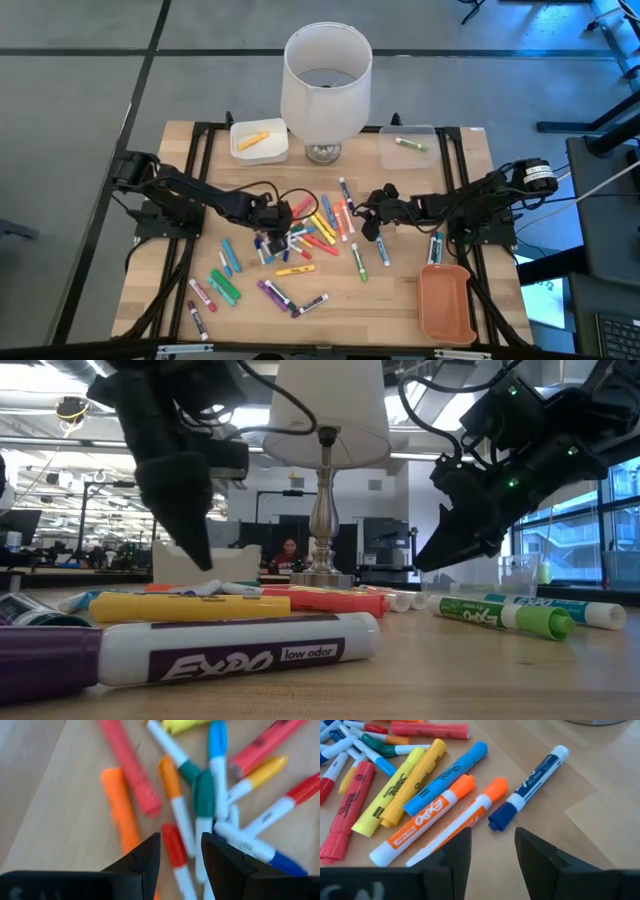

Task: Pick & Place Markers
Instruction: Put the dark green mini marker into the orange bin

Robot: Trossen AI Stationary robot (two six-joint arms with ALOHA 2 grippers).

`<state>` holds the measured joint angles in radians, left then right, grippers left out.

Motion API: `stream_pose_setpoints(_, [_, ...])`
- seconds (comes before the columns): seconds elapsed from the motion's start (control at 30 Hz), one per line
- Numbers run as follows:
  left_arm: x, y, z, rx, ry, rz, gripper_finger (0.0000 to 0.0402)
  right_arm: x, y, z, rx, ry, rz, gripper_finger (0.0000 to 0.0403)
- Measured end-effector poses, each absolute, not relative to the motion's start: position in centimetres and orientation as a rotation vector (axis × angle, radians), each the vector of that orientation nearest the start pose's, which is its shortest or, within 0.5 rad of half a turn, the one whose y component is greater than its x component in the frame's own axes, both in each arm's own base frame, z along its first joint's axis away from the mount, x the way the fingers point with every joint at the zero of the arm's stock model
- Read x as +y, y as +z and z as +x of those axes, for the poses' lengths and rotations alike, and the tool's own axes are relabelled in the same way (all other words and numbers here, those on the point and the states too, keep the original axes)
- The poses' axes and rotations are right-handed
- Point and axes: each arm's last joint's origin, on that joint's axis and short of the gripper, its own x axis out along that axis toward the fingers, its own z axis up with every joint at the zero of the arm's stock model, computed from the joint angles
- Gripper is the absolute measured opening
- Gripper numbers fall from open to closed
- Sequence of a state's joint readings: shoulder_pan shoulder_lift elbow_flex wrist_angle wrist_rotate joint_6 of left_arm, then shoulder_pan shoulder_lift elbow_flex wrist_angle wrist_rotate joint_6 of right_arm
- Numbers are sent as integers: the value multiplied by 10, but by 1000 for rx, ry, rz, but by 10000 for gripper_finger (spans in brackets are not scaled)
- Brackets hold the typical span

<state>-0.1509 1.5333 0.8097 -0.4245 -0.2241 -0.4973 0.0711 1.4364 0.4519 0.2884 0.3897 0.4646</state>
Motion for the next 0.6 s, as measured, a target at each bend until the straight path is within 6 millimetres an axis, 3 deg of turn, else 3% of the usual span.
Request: stream_pose_setpoints(0.6, [-35, 134, 285, 1131, 253, -176, 130, 7, 135, 244, 577, -442, 288, 153])
